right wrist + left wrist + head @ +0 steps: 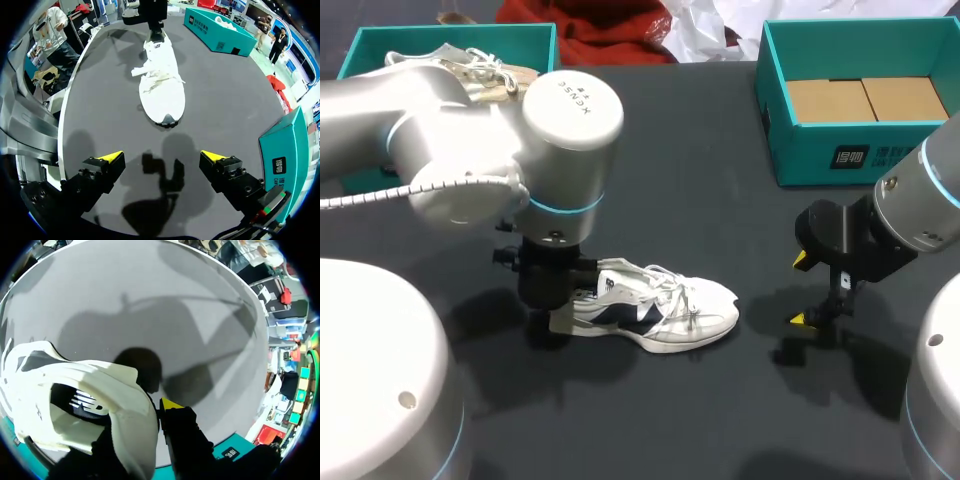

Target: Take the shoe out of the shoebox, open the shoe tongue, remove and reinsert the insole, then place the shoe into the shoebox

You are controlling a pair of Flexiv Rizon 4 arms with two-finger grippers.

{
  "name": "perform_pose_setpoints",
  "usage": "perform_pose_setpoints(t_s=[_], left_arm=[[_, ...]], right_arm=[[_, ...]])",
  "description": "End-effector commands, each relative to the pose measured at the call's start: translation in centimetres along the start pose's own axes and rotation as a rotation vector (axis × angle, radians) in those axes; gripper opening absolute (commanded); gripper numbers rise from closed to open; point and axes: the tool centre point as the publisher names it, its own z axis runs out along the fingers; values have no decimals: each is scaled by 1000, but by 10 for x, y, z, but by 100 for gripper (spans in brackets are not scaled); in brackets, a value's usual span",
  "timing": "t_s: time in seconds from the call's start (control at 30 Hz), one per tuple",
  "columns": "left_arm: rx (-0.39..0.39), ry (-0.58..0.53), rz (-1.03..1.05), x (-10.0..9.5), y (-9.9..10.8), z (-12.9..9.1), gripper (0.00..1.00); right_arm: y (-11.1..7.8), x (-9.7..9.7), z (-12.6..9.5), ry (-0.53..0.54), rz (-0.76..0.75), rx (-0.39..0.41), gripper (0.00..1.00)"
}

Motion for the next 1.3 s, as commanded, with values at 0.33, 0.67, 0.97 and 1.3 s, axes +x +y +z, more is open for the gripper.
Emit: perform_pose_setpoints(t_s=[0.33, 0.67, 0.97, 1.3], left_arm=[[-13, -102, -4, 14, 2, -24, 100], [60, -285, -123, 57, -4, -98, 100], [337, -427, -429, 101, -12, -136, 100], [337, -427, -429, 101, -12, -136, 100]], right_arm=[[-1, 2, -1, -3, 0, 0, 100], [-1, 2, -1, -3, 0, 0, 100], [-1, 2, -1, -3, 0, 0, 100], [-1, 2, -1, -3, 0, 0, 100]])
